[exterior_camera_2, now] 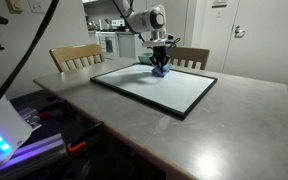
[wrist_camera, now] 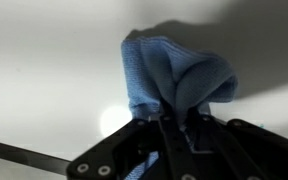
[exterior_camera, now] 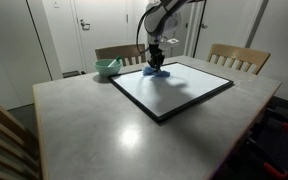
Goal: Use the blue towel to erase the drawing on the board
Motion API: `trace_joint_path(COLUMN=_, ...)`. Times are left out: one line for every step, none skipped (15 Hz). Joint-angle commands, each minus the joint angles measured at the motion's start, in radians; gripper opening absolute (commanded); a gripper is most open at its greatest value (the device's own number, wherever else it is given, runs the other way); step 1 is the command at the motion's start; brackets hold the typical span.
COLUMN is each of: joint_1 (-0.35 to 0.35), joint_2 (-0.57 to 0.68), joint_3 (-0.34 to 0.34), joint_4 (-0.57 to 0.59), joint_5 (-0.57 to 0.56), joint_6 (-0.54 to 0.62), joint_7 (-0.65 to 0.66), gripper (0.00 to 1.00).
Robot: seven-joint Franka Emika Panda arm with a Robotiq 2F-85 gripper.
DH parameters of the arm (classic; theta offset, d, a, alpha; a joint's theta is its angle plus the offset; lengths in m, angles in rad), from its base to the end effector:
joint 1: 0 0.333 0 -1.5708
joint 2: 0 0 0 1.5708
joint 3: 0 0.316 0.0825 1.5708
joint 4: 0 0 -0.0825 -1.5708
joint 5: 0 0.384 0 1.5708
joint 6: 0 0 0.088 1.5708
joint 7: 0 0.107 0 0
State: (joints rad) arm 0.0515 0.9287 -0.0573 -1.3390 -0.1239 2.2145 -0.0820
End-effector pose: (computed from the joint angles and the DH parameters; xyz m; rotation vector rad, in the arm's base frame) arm 0.7325 0.0007 0.1626 2.9877 0.2622 -0.0882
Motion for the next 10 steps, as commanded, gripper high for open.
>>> trace_joint_path(joint_1=0.010, joint_2=0.069, joint_3=0.039, joint_4=0.045, joint_5=-0.008, joint_6=0.016, joint_7=-0.018, gripper=0.04)
trace_joint_path(joint_1=0.013, joint_2=0.070, joint_3=0.057, joint_4=0.051, joint_5=-0.002, joint_6=0.011, joint_7=-0.034, gripper=0.04)
trace_joint_path(joint_1=0.017, joint_2=0.073, joint_3=0.070, joint_4=0.055, joint_5=-0.001, joint_6=0.010, joint_7=-0.048, gripper=0.04)
trace_joint_path(joint_1=0.022, joint_2=0.074, joint_3=0.083, joint_4=0.061, joint_5=0.002, joint_6=0.007, joint_7=-0.059, gripper=0.04)
trace_joint_path(joint_1=0.026, joint_2=0.076, joint_3=0.096, joint_4=0.067, joint_5=0.004, joint_6=0.004, joint_7=-0.072, gripper=0.04)
trace_joint_path(joint_1=0.030, joint_2=0.079, joint_3=0.106, joint_4=0.073, joint_5=0.005, joint_6=0.002, joint_7=-0.083, gripper=0.04)
trace_joint_path(joint_1=0.033, joint_2=0.081, joint_3=0.118, joint_4=0.080, joint_5=0.009, joint_6=-0.001, joint_7=-0.096, gripper=0.04)
trace_joint_path(joint_1=0.034, joint_2=0.083, joint_3=0.127, joint_4=0.086, joint_5=0.012, joint_6=-0.003, joint_7=-0.109, gripper=0.04)
trace_joint_path(joint_1=0.035, joint_2=0.087, joint_3=0.133, joint_4=0.089, joint_5=0.013, joint_6=-0.002, joint_7=-0.118, gripper=0.04)
trace_joint_path(joint_1=0.036, joint_2=0.089, joint_3=0.137, joint_4=0.092, joint_5=0.013, joint_6=-0.006, joint_7=-0.124, gripper=0.04)
